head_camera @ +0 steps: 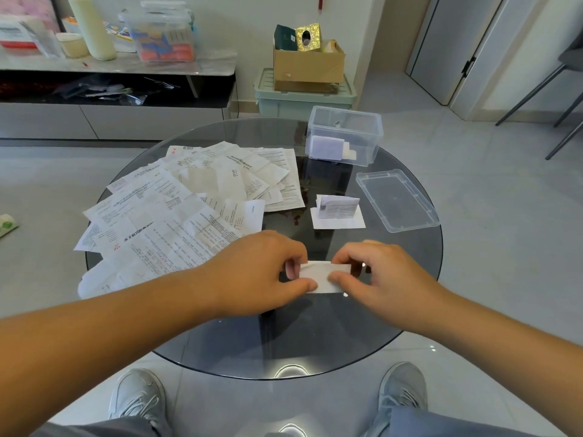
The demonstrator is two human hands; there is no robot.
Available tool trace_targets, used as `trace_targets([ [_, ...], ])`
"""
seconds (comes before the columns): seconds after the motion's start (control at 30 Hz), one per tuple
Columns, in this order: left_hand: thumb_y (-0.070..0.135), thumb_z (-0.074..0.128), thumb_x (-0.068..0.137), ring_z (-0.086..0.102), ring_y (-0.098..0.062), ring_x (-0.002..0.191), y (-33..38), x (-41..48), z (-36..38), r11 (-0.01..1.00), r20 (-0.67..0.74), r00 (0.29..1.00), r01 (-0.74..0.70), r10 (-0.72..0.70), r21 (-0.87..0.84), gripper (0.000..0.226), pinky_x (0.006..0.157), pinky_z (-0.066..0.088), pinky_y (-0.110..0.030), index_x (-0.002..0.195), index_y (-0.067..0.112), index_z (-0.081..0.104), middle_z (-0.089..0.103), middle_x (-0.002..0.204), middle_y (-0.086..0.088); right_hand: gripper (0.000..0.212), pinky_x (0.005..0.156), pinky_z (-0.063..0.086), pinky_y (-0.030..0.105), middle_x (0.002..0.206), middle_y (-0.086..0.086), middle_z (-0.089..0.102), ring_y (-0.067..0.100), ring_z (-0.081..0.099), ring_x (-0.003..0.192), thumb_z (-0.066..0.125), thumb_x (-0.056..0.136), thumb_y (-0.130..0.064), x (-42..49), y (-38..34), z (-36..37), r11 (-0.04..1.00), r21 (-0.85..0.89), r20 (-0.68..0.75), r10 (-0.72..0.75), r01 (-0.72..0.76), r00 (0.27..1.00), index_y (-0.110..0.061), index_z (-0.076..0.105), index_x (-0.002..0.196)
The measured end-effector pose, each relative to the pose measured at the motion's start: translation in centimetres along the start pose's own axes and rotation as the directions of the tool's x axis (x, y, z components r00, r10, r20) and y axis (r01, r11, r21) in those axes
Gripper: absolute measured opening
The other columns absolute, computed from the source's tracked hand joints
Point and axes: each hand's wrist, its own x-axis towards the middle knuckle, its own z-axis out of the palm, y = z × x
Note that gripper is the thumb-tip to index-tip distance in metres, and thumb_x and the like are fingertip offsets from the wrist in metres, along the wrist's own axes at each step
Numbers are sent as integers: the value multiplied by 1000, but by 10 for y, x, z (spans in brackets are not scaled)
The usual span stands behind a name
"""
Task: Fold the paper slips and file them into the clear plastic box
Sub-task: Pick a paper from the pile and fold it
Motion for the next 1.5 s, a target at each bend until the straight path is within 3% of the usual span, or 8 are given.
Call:
trace_targets([
  [0.1, 54, 64, 88, 52, -5, 83, 2, 8, 6, 996, -4, 999, 32, -32, 84, 23, 71, 48, -26, 93, 32, 59, 58, 83, 14, 20, 80, 44, 27, 91, -18, 58, 3, 51, 91, 73, 85, -45, 10, 5, 2, 998, -51, 19, 31, -30, 999, -41, 58, 99],
  [0.23, 55, 69, 83, 50, -5, 84, 1, 16, 8, 995, 33, 994, 101, -101, -5, 37, 69, 45, -25, 106, 31, 50, 53, 92, 14, 39, 91, 44, 31, 101, -17, 54, 5, 48, 100, 76, 78, -53, 18, 9, 0, 997, -17, 75, 76, -75, 994, -42, 59, 111],
  [0.43, 67, 68, 79, 47, -10, 92, 3, 21, 8, 994, 106, 989, 100, -104, 42, 46, 76, 44, -28, 105, 34, 48, 50, 98, 12, 35, 103, 41, 43, 108, -13, 49, 10, 44, 108, 72, 82, -54, 20, 11, 0, 998, -18, 123, 68, -66, 990, -45, 58, 113],
  [0.67, 57, 76, 79, 49, -13, 94, 7, 25, 5, 990, 155, 978, 138, -137, 0, 42, 80, 49, -31, 103, 33, 51, 51, 100, 10, 38, 105, 38, 40, 113, -15, 45, 7, 39, 112, 72, 85, -51, 16, 16, -4, 998, -11, 195, 63, -62, 979, -49, 55, 119],
  [0.9, 42, 78, 83, 50, -11, 89, 8, 27, 1, 982, 212, 965, 172, -152, -81, 35, 69, 39, -20, 106, 34, 51, 49, 99, 14, 42, 99, 44, 33, 116, -14, 48, 7, 45, 110, 78, 85, -30, 22, 18, -16, 998, 20, 289, 52, -61, 956, -50, 54, 113],
  [1.13, 36, 80, 82, 53, -9, 90, -1, 19, -7, 974, 232, 962, 180, -145, -136, 34, 71, 41, -21, 107, 35, 56, 52, 100, 12, 41, 88, 43, 23, 110, -12, 49, 3, 47, 102, 79, 83, -28, 26, 12, -20, 998, 10, 296, 61, -67, 953, -44, 55, 111],
  [1.37, 39, 82, 79, 53, -7, 90, 8, 22, -6, 975, 187, 969, 185, -161, -122, 35, 68, 40, -19, 98, 35, 53, 54, 101, 13, 28, 90, 47, 30, 108, -15, 50, 7, 46, 104, 76, 82, -42, 22, 7, -10, 998, 4, 173, 56, -58, 983, -37, 57, 101],
  [1.5, 42, 81, 79, 56, -7, 92, 12, 23, -10, 983, 224, 966, 151, -125, -103, 35, 74, 48, -20, 98, 34, 53, 56, 100, 15, 21, 76, 50, 30, 94, -13, 57, 9, 55, 86, 74, 86, -34, 21, 2, -10, 998, 40, 162, 37, -44, 986, -33, 54, 92],
])
